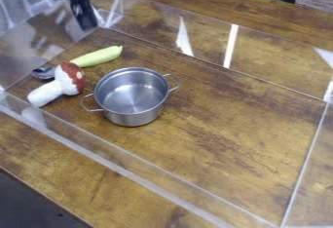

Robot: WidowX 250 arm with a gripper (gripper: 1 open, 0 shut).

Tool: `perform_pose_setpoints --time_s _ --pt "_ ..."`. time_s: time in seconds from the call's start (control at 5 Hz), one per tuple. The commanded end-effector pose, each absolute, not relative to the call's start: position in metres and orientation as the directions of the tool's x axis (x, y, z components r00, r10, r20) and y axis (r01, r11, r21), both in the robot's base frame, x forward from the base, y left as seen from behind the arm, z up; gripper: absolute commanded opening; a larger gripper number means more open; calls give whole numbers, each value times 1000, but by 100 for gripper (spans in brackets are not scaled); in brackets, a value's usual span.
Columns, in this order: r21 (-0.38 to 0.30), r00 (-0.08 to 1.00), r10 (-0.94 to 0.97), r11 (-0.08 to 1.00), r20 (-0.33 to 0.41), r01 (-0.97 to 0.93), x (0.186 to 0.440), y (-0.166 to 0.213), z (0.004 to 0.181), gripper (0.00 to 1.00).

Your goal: Move the green spoon to the left

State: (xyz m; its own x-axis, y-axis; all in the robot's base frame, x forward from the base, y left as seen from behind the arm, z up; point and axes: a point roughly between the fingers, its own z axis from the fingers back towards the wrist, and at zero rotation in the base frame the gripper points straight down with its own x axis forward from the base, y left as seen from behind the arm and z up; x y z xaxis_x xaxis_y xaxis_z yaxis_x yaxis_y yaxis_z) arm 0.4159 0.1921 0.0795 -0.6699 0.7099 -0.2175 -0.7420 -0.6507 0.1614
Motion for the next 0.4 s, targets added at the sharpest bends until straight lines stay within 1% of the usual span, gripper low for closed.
perform_pose_setpoints --time_s 0.0,0.2 --pt "117 -632 739 -624 -232 -773 423 185 102 0" --pt "121 -622 749 -612 -228 -782 425 185 97 100"
